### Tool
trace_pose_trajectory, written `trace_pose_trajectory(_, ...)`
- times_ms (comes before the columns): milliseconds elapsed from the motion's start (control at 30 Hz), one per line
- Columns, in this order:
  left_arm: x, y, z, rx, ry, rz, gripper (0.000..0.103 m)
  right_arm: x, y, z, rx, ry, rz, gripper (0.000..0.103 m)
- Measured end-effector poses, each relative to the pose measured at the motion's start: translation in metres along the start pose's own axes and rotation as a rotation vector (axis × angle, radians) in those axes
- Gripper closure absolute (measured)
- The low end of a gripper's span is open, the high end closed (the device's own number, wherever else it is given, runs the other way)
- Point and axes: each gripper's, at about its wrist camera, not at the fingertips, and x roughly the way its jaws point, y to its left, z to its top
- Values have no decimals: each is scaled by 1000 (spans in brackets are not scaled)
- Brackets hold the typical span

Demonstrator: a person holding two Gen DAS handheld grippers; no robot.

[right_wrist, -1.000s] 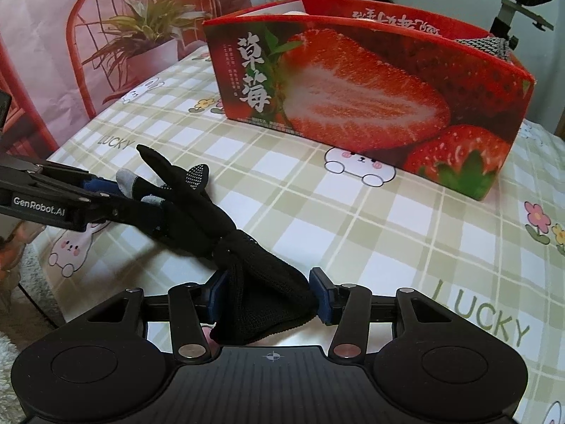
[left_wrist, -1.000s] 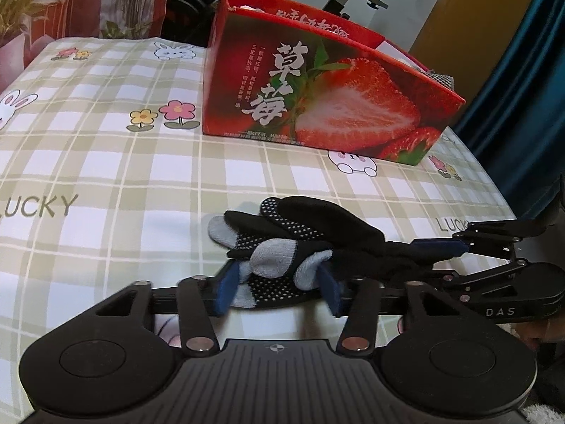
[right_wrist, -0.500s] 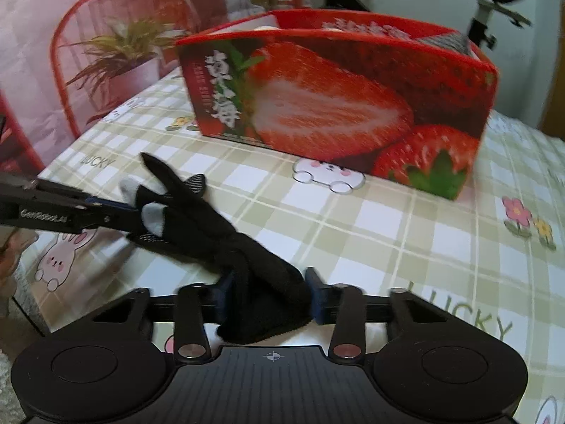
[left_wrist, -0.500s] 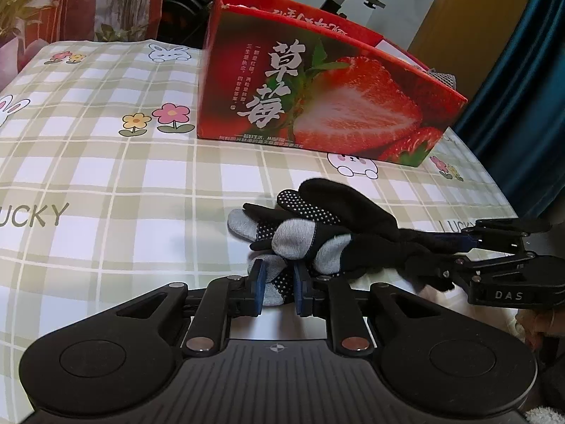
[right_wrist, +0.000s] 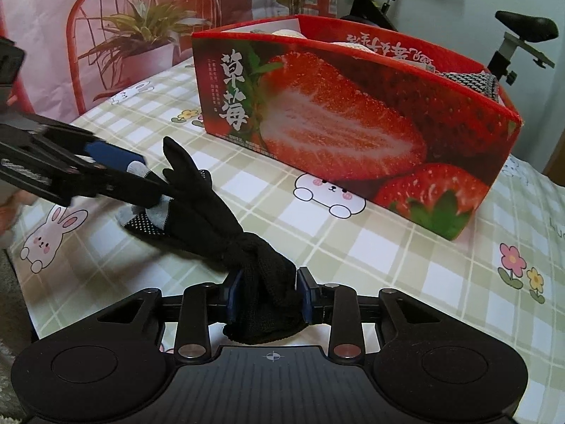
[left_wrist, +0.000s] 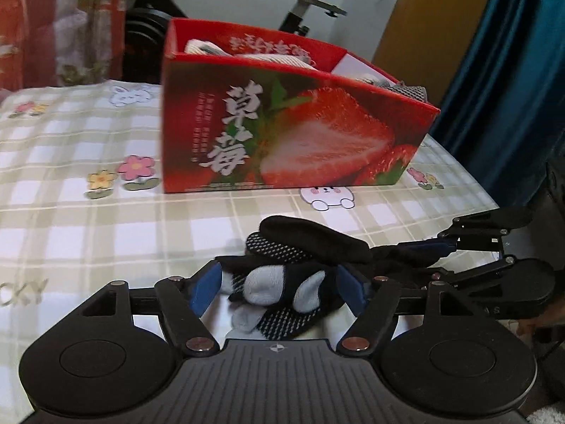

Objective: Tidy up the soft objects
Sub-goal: 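Lift the gloves with both grippers and carry them over the box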

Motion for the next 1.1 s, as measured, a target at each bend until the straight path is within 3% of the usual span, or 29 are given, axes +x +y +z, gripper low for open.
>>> trace_pose_trajectory(100,13,-1,1,5,32,-71,40,1,-5,-1,14,-4,4,66)
trace_pose_trajectory(167,21,-5,0,22,74,-74,76,1,-9,-3,36,-6,4,65)
trace_pose_trajectory(267,25,-4,-5,6,79,-79,84,-1,-16,-7,84,-16,6,60)
trace_pose_trajectory(633,25,3,-21,-77,37,-81,89,-3,-24,-22,213,-56,49,59)
trace_pose_trajectory(867,18,5,-26,-84,26,-71,89,-9,-23,-26,213,-68,25,52)
trace_pose_trajectory(1100,18,4,-26,-83,22,-65,89,-12,-21,-29,198,-79,17,53)
